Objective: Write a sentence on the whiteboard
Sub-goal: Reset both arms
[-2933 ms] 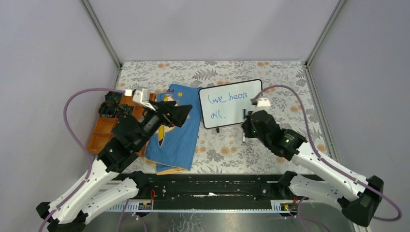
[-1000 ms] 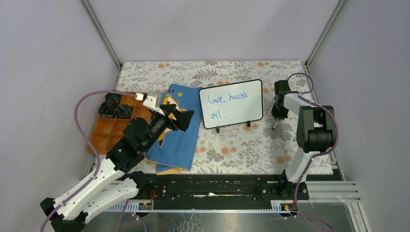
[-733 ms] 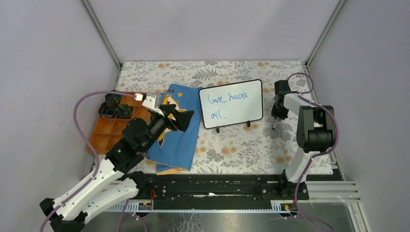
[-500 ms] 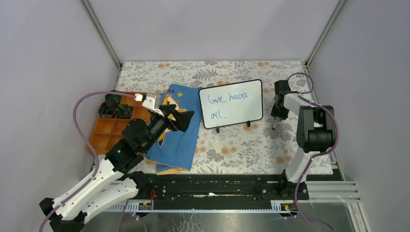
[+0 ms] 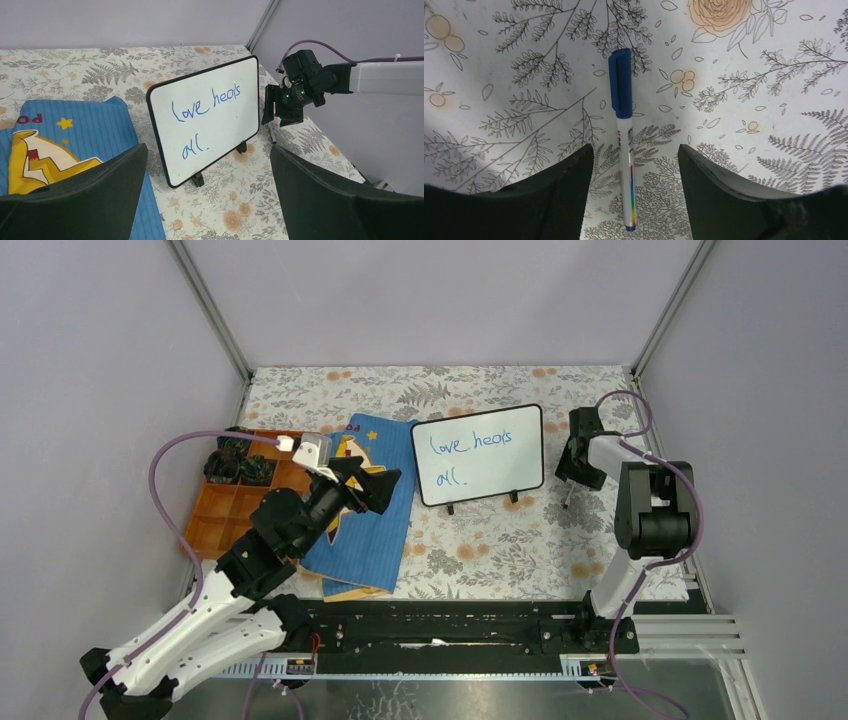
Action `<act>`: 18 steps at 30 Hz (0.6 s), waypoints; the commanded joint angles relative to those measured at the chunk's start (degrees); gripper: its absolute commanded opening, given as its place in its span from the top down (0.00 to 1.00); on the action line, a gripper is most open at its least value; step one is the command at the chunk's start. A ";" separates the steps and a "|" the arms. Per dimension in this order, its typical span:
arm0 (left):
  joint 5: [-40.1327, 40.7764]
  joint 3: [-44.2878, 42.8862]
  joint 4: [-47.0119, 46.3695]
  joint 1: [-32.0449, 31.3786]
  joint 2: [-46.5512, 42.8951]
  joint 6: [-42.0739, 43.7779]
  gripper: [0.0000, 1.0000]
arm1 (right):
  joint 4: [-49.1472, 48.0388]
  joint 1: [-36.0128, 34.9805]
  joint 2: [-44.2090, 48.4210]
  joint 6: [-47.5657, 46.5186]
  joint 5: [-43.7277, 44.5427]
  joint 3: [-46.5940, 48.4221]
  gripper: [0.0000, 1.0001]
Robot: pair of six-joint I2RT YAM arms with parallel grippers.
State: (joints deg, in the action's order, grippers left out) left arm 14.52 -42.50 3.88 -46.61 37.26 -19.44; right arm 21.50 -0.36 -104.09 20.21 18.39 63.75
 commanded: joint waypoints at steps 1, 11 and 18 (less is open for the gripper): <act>2.23 0.27 -1.58 -0.90 -0.36 1.42 0.01 | 1.26 0.01 5.02 1.00 3.73 -0.72 0.28; 6.22 0.09 -0.99 -2.69 0.35 1.69 0.01 | 7.01 0.01 23.46 14.42 16.35 -1.15 0.22; 9.21 0.19 -1.34 -3.64 1.76 0.55 0.01 | 2.97 -5.18 44.10 15.22 16.70 -2.49 0.14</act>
State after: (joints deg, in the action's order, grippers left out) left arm 19.99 -42.50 3.97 -49.54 38.50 -19.07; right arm 26.48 -0.89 -69.32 34.33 31.03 61.49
